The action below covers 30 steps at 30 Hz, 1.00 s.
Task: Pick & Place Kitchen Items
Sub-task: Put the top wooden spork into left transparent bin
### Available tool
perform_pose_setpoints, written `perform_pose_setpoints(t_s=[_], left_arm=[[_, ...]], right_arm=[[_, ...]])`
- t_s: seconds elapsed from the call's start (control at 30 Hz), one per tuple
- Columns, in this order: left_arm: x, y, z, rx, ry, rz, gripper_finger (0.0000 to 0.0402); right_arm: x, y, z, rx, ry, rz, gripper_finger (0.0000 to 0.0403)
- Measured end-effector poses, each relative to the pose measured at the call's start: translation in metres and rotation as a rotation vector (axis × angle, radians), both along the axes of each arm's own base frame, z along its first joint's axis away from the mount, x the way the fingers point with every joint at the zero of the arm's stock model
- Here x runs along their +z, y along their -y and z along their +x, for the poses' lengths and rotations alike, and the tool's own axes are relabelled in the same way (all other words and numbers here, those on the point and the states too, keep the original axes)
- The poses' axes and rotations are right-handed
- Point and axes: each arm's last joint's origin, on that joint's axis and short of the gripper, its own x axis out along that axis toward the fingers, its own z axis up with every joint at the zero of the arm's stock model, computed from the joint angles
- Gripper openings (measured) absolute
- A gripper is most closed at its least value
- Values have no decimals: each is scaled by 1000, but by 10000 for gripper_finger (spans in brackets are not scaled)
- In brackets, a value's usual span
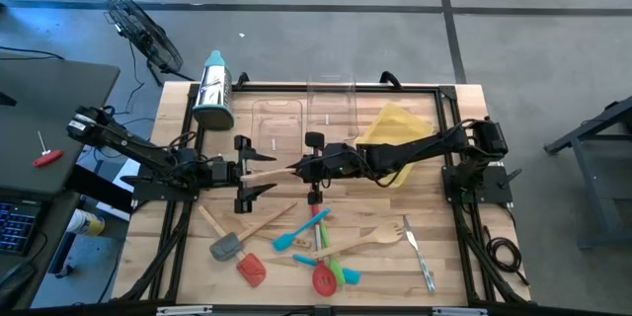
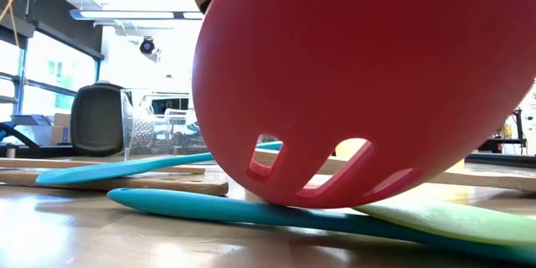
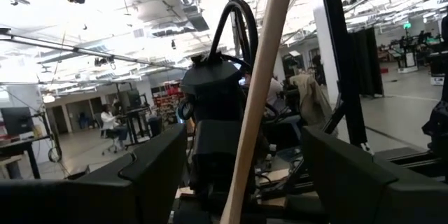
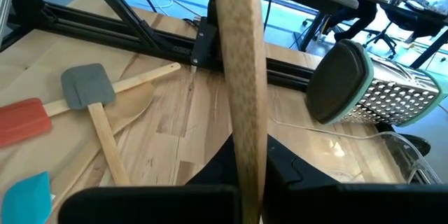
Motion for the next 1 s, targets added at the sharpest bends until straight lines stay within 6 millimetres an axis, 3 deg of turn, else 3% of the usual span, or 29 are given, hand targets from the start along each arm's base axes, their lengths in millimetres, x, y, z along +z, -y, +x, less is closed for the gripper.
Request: perform_pose_setpoints(t_s=[0.6, 1.0], left_arm=[[7, -1, 0, 30, 27, -39, 276], [19, 2, 9, 27, -72, -20, 276]], right_arm=[[0, 1, 0, -2, -1, 1, 5], [0, 1, 0, -2, -1, 1, 5]])
